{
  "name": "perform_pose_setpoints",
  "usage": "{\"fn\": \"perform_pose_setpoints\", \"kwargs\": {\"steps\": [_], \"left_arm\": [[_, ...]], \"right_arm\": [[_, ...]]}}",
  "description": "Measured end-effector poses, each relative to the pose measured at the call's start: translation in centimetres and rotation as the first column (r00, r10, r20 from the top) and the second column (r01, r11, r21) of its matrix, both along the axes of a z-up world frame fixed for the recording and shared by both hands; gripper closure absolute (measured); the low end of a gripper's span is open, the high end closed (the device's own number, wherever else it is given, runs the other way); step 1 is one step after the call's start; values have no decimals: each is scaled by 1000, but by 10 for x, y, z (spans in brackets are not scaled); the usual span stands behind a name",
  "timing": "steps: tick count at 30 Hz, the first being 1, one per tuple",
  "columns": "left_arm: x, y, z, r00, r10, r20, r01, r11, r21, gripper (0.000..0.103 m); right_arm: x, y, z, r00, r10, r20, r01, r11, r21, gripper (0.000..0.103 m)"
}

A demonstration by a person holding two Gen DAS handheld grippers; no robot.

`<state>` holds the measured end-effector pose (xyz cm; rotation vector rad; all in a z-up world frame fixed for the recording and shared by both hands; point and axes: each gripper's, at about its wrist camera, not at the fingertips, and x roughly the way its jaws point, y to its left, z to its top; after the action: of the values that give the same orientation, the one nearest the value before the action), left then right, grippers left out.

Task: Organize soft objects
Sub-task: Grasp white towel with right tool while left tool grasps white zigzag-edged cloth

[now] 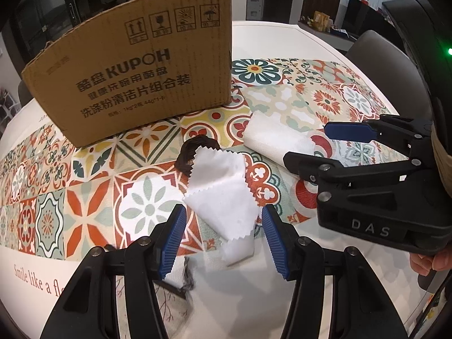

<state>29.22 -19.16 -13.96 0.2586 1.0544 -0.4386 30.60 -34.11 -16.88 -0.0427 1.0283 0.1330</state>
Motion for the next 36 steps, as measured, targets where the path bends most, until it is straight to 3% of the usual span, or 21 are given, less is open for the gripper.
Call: {"fn": "perform_pose_setpoints", "kwargs": {"steps": [16,25,27,28,32,36], "left_arm": [[24,-11,-22,1000,3,-20,-2,1000,19,46],[33,-14,-34,999,19,-29,-18,999,28,47],[33,-14,-34,1000,20,-22,-20,999,25,50],[32,-13,-34,1000,19,-19,-19,1000,24,59],[30,-13,-33,1000,17,-7,-17,1000,13,74],[29,-8,-32,999,32,2,-32,999,1,88]], "right_arm": [[24,-2,-25,997,1,-71,-3,1000,-17,40],[26,0,-29,998,3,-57,-4,1000,-28,40],[26,0,-29,999,1,-53,-2,1000,-30,41],[26,0,-29,999,1,-51,-3,999,-33,42],[22,1,-27,999,11,-38,-12,999,-31,65],[18,4,-25,1000,10,-25,-11,999,-51,79]]}}
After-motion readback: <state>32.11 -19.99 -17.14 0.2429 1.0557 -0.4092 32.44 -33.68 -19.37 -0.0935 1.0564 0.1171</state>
